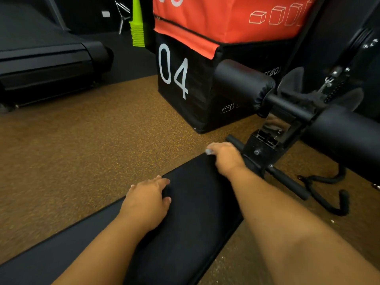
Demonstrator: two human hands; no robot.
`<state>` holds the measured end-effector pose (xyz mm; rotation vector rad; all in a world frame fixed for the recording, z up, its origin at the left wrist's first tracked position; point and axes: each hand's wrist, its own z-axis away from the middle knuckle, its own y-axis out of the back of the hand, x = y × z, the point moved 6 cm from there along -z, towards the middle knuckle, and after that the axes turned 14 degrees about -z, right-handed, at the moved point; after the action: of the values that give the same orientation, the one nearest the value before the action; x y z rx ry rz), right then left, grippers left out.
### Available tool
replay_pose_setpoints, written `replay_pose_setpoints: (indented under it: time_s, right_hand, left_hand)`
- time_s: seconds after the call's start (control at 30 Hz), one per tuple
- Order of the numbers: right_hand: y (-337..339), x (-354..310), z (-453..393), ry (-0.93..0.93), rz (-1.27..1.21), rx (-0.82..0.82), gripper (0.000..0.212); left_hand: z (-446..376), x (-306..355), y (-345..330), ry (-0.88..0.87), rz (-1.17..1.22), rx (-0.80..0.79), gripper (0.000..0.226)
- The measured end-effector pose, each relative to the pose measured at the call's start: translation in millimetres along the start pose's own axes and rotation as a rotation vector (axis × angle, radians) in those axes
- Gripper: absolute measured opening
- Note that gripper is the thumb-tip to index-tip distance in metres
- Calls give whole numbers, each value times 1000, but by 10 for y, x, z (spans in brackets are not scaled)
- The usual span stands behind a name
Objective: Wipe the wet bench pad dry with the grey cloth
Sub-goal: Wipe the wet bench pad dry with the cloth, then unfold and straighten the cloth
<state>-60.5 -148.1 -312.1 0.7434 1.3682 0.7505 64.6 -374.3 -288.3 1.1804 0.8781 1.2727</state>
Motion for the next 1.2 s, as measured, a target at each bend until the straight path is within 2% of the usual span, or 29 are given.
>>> replay_pose_setpoints:
  time_s: [0.07, 0.2, 0.27, 0.4, 0.47, 0.57, 0.63, 0.73, 0.8, 0.87, 0.93, 1.03, 1.13, 1.2]
  right_hand:
    - [284, 398, 27, -99, 33, 78, 36]
    - [505, 853, 358, -366, 94, 84, 36]
    - [540, 920, 681, -479, -31, 158, 34]
    - [362, 714, 1502, -716, -468, 390, 30]
    - [156, 441, 1846, -736, -580, 446, 28]
    - [-116, 10, 2249, -715, -645, 390, 22]
    - [-214, -220, 2454, -733, -501, 238, 25]
    - [-216, -442, 2556, -606, -438, 16, 25]
    - [-84, -516, 2538, -590, -445, 9, 26]
    - [135, -678, 2445, -645, -602, 73, 24]
    - [343, -877, 2334, -680, -923, 158, 25]
    - [572, -1292, 2189, -681, -1450, 121, 27]
    - [869, -1664, 2063, -605, -1739, 98, 28]
    - [1103, -1896, 2058, -540, -1787, 65, 26]
  left_hand:
    - [5, -27, -33, -10, -81, -13, 53]
    - [2, -26, -53, -13, -138, -19, 53]
    - [1, -1, -39, -5, -147, -56, 54]
    - [-8, 66, 58, 39, -128, -133, 51]
    - [1, 135, 152, 52, -94, -162, 50]
    - [37, 254, 301, 41, -62, -193, 48]
    - [64, 316, 394, 25, -28, -218, 47]
    - [118, 404, 548, -32, 61, -255, 44]
    - [154, 419, 662, -62, 122, -282, 41]
    - [183, 391, 779, -72, 231, -309, 37]
    - [231, 398, 916, -65, 500, -353, 33]
    - [341, 457, 1260, -16, 875, -450, 32]
    - [428, 474, 1666, 46, 1001, -532, 26]
    - [500, 464, 1970, 61, 996, -527, 17]
